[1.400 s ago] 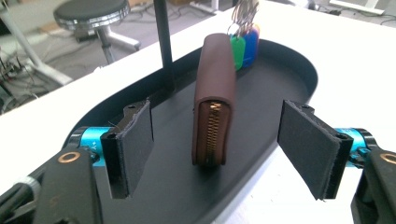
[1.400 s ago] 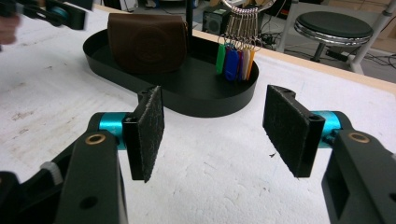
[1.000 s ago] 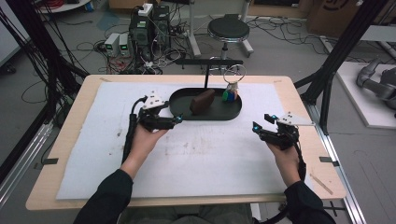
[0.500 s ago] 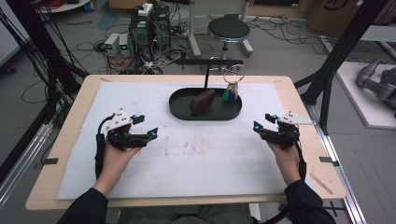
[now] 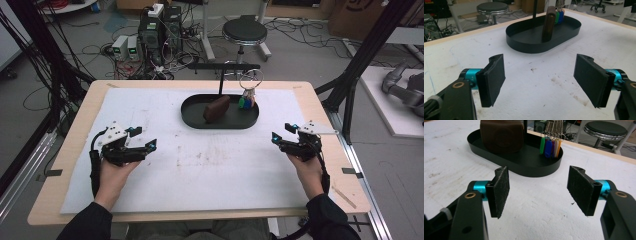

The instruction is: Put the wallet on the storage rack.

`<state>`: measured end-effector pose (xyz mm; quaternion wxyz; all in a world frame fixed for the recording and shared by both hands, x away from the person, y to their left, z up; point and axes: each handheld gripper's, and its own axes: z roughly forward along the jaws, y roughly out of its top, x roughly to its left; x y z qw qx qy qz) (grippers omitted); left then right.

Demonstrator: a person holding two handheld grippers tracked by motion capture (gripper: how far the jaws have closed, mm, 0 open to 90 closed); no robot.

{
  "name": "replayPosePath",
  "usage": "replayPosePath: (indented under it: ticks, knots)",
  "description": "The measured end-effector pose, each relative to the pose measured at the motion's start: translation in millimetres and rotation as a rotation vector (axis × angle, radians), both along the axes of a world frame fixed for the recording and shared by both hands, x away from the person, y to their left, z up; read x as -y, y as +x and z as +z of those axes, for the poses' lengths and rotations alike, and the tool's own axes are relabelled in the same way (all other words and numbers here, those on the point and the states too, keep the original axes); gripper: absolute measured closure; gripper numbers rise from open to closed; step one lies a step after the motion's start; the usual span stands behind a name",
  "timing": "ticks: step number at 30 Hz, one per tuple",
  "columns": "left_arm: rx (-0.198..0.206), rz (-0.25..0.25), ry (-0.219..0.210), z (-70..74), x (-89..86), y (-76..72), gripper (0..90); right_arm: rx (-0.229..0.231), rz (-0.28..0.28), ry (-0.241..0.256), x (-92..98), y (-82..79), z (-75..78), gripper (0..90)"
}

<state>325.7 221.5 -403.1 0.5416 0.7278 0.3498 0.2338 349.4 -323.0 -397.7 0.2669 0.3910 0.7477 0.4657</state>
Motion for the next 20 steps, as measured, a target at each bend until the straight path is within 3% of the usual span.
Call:
replayPosePath:
  ticks: [20]
  knots:
    - [-0.018, -0.007, 0.022, -6.8, 4.6, 10.0, 25.1, -0.015, 0.005, -0.003, 3.7, -2.4, -2.9, 30.9]
